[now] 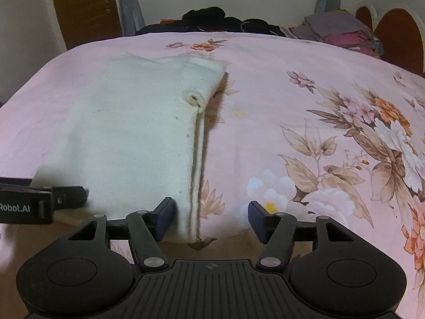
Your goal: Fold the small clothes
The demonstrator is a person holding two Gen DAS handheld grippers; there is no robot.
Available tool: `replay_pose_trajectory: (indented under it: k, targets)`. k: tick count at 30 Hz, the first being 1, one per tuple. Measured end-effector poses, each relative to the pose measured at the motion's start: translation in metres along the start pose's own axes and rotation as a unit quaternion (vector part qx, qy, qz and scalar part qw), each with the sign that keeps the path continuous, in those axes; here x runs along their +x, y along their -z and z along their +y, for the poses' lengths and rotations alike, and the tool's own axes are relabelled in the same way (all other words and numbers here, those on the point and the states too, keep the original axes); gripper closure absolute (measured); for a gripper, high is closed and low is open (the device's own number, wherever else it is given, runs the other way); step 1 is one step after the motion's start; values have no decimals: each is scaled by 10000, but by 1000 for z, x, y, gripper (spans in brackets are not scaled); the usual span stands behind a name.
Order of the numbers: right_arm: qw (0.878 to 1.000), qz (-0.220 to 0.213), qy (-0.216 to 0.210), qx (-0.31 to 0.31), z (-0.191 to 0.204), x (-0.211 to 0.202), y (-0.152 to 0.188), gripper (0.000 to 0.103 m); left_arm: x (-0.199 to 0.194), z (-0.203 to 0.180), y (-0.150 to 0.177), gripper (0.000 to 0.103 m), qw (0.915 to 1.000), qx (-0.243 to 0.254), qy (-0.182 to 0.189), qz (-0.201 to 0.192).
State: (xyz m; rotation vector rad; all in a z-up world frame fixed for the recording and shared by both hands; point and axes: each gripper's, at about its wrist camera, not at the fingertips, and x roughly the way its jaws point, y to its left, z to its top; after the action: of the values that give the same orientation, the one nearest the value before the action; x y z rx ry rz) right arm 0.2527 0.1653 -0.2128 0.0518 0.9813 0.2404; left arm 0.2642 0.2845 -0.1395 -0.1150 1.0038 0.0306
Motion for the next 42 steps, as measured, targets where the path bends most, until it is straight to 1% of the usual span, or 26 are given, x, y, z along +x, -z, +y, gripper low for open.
replay_pose_trajectory:
  k: [3,6,10,13,16,20,21,24,28,30,32,33,39,42]
  targets:
    - [10000,11,64,61,0,0,0,35,-1,-3,1,0,9999,25,-139,-1]
    - [9999,-17,108,127,1,0,1,33,-7,-2,4,0,9996,-215,-205,38]
    - [9997,-67,153,164,1,-1,3,31,-15,0,9,0,9991,-341,-248,17]
    - [9996,-85,208,158,1,-1,3,27,-18,0,14,0,9978,-464,-475,-75]
    - [9994,-98,293,122,3,-1,2,22,-21,-2,15,0,9978,-321,-562,-115]
    - [9992,-192,347,-17,6,-16,1,22,-33,4,17,0,9981,-329,-516,-53]
    - [9992,-240,321,-29,7,-23,2,22,-38,4,19,2,9978,-310,-584,-81]
    - [9992,-359,145,-111,7,-47,8,21,-61,2,26,2,9961,-165,-839,-231]
    - [9989,-443,-138,58,-2,-84,20,19,-100,-3,41,1,9960,-77,-822,-353]
    - [9980,-469,-406,151,-7,-107,28,17,-127,-10,52,1,9952,20,-843,-502]
    - [9966,-537,-589,199,-11,-133,37,6,-150,-19,61,1,9938,90,-915,-626]
    - [9959,-622,-640,164,-13,-150,42,4,-164,-23,69,1,9930,86,-946,-695]
    - [9904,-1168,-723,-135,-10,-244,70,0,-235,-45,107,0,9925,-119,-822,-900]
    - [9896,-1294,-618,-120,-11,-287,87,0,-264,-53,124,0,9920,-168,-812,-953]
